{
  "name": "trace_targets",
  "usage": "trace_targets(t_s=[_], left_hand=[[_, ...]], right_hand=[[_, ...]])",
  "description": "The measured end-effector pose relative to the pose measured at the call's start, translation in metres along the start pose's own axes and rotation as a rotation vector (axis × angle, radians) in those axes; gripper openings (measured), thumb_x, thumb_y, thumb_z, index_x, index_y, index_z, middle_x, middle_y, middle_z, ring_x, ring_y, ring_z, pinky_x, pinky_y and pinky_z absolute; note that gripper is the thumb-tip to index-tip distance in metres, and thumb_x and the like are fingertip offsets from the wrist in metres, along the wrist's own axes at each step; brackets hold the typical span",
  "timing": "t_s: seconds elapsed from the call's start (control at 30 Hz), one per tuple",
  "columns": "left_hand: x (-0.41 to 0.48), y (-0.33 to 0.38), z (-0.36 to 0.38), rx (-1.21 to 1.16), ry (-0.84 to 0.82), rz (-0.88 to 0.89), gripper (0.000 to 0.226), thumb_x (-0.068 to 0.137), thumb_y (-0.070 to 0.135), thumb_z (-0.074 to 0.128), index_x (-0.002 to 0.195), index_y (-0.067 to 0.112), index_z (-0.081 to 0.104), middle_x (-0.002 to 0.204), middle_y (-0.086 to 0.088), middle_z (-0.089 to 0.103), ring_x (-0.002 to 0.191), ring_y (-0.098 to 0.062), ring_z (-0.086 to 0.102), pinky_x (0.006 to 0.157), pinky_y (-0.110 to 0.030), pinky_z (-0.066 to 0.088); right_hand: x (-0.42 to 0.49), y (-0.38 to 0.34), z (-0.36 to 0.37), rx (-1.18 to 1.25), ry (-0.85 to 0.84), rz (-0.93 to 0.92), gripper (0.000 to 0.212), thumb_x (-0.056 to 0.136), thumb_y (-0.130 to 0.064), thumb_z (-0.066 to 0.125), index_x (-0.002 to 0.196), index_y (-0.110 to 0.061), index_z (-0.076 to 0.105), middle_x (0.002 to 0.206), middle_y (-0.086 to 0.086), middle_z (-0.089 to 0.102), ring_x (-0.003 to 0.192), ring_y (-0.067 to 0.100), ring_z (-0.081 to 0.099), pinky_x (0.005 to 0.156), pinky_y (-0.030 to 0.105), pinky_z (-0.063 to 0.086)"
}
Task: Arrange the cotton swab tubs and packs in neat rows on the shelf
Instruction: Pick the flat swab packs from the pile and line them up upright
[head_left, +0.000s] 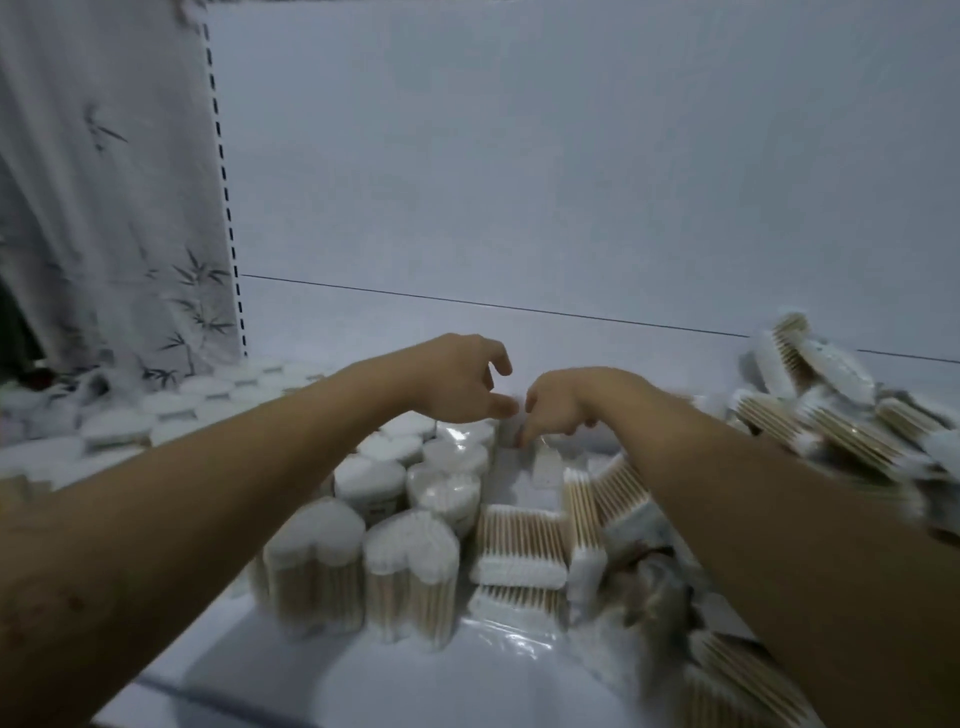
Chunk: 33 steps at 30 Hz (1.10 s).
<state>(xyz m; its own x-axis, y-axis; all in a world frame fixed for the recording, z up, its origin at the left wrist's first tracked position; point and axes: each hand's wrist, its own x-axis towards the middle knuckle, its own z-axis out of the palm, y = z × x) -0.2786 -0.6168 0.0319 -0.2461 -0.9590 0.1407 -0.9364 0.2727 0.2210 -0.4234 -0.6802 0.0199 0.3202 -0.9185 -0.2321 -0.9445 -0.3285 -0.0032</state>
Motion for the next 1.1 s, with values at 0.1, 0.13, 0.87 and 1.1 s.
trace_targets(t_s=[0.1,0.13,0.87,1.1], left_hand=[[0.003,-0.009,0.001,0.004,-0.01,0.024,0.051,0.092,0.046,0.058,0.135,0.022,0.048,0.126,0.005,0.06,0.115,-0.015,0.053,0.091,-0.024,0.039],[0.006,-0.012,0.002,0.002,-0.022,0.03,0.051,0.092,0.046,0.058,0.136,0.022,0.047,0.126,0.005,0.059,0.116,-0.015,0.053,0.092,-0.024,0.039],[0.075,-0.006,-0.001,-0.231,0.109,0.219,0.061,0.069,0.054,0.081,0.118,0.024,0.061,0.094,0.004,0.066,0.071,-0.006,0.057,0.063,-0.023,0.044],[0.071,-0.018,0.006,-0.168,-0.111,0.243,0.069,0.081,0.052,0.07,0.139,0.022,0.048,0.115,0.003,0.065,0.095,-0.021,0.067,0.084,-0.03,0.054]], right_hand=[[0.014,-0.003,0.01,0.032,-0.111,0.055,0.059,0.09,-0.044,0.064,0.133,-0.007,0.05,0.101,0.009,0.059,0.086,0.024,0.06,0.077,0.035,0.051],[0.019,-0.002,0.016,0.037,-0.102,0.073,0.059,0.088,-0.043,0.067,0.132,-0.006,0.051,0.09,0.007,0.057,0.076,0.022,0.059,0.073,0.035,0.051],[-0.019,0.049,-0.024,0.571,0.343,-0.086,0.056,0.064,-0.013,0.087,0.111,-0.019,0.056,0.103,0.0,0.065,0.089,0.015,0.062,0.079,0.03,0.054],[-0.01,0.029,-0.014,-0.062,0.37,0.023,0.063,0.068,-0.045,0.082,0.119,-0.021,0.052,0.112,0.0,0.057,0.093,0.018,0.052,0.078,0.033,0.047]])
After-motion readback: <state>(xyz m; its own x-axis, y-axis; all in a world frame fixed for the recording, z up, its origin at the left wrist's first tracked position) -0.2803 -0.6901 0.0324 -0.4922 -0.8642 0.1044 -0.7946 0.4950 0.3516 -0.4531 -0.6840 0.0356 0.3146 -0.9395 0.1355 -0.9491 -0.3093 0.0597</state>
